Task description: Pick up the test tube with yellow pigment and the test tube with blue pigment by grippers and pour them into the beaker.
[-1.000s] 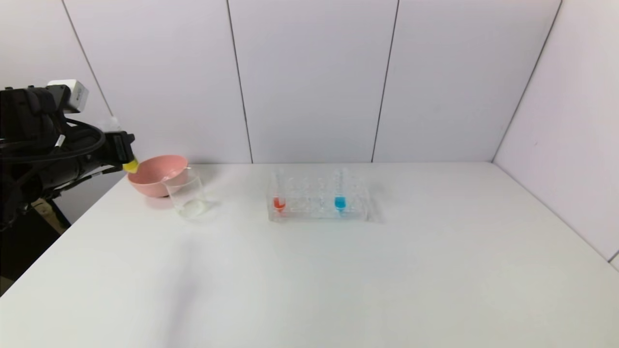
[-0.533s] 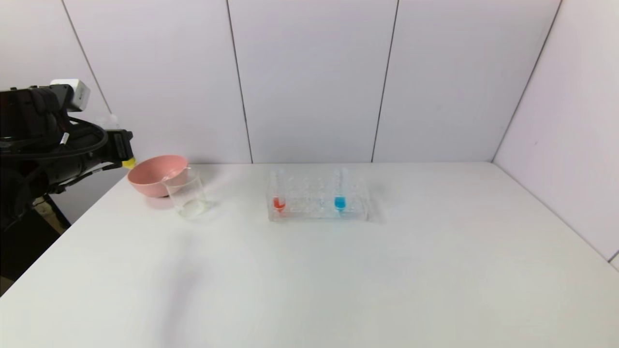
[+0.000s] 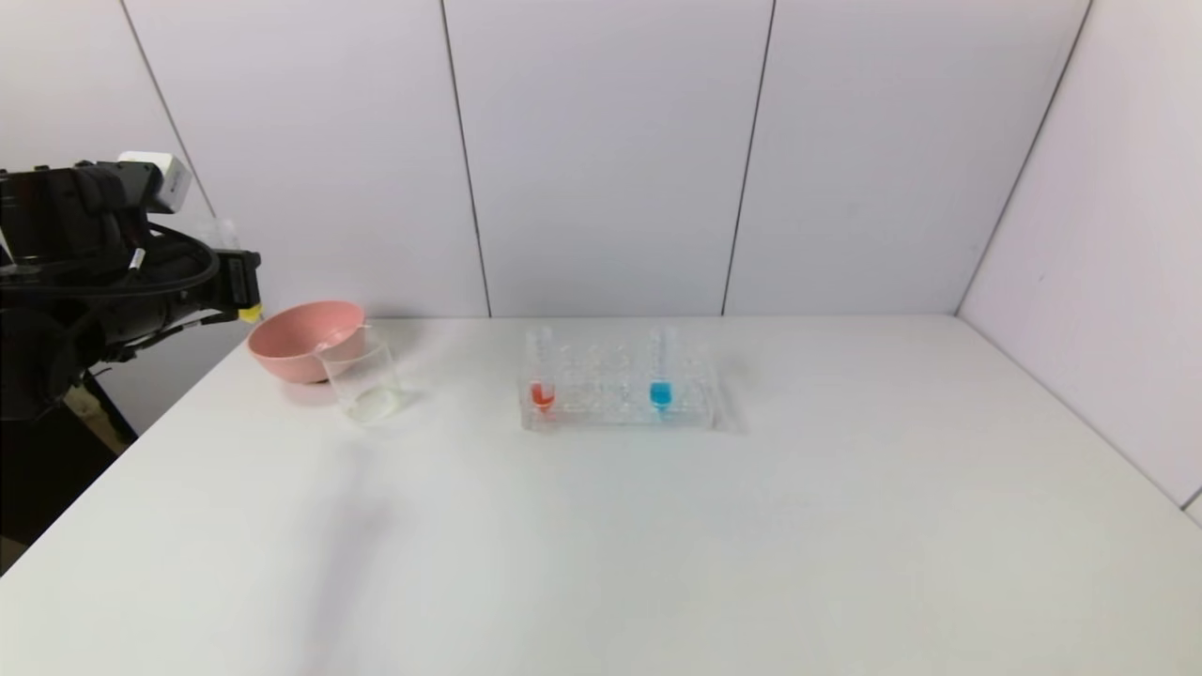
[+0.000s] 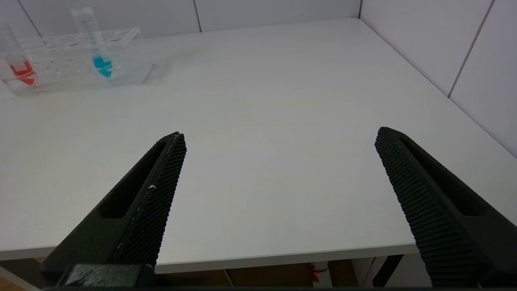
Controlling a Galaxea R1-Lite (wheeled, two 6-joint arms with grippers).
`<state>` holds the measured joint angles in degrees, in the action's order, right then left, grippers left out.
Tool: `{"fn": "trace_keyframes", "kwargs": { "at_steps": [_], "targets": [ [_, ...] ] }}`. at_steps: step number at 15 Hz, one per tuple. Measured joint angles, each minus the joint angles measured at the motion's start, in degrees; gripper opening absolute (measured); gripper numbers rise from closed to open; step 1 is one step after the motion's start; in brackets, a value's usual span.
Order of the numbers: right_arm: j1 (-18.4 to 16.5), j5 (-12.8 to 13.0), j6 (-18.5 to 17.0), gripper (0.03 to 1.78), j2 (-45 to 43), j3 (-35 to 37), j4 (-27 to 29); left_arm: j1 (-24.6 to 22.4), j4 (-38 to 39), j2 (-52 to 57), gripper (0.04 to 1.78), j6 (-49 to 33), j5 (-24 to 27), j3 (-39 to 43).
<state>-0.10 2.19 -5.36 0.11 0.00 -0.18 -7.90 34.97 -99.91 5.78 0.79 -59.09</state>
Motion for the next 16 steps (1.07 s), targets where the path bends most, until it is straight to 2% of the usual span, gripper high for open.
{"fn": "trace_keyframes", "kwargs": {
  "at_steps": [2, 7, 16],
  "targets": [
    [0.0, 0.0, 0.0, 1.71, 0.0, 0.0, 0.0, -1.3, -0.1, -0.8, 0.47, 2.0, 3.2, -0.9],
    [0.0, 0.0, 0.0, 1.71, 0.0, 0.0, 0.0, -2.6, -0.1, -3.2, 0.47, 9.3, 7.4, -4.4],
    [0.0, 0.0, 0.0, 1.71, 0.0, 0.0, 0.0, -4.9, -0.1, -8.1, 0.47, 20.8, 22.3, -9.8]
  ]
}}
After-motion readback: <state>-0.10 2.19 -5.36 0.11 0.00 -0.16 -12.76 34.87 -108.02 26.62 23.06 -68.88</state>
